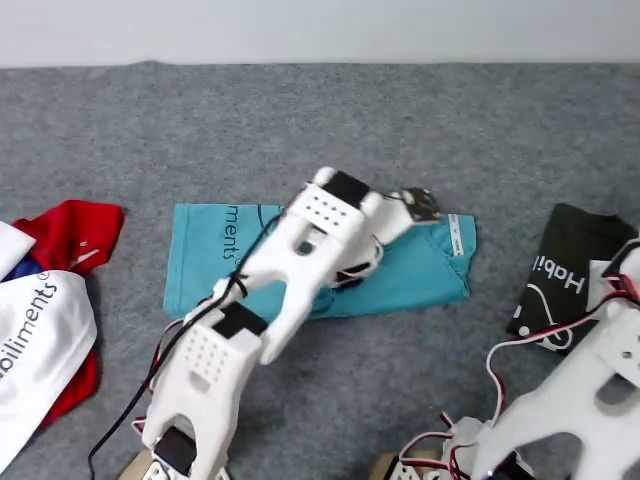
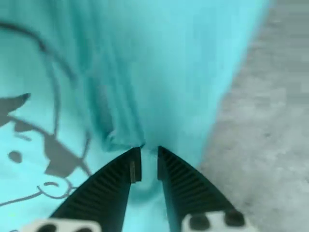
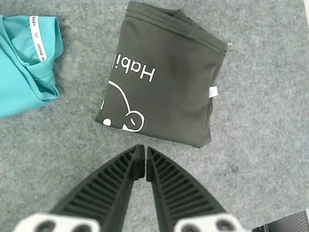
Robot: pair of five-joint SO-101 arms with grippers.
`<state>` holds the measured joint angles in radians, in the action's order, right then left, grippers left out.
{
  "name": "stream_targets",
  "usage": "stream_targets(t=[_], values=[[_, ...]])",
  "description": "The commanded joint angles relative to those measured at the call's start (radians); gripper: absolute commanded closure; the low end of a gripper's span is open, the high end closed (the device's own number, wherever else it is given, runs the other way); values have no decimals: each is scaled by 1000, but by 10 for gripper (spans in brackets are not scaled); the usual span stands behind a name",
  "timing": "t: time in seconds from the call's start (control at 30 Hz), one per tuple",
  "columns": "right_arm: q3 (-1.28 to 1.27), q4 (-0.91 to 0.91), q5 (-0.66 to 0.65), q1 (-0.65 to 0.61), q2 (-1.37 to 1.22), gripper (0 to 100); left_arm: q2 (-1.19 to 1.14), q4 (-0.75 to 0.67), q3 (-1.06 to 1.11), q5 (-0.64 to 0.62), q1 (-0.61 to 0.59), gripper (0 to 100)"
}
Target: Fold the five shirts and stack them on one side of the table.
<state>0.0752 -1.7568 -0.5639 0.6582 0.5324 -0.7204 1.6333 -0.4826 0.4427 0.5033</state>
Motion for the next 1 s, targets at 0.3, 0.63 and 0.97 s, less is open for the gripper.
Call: stream_targets(t=[0.3,0.63,0.97], values=[[5,-7,-5,-70,19,976,3,103,-182,-9,2,938],[5,-15,-9,-67,19,976,143,121,-259,-124,-137,938],[3,-8,-6,-68,19,976,347,118,13,-292,-546,852]])
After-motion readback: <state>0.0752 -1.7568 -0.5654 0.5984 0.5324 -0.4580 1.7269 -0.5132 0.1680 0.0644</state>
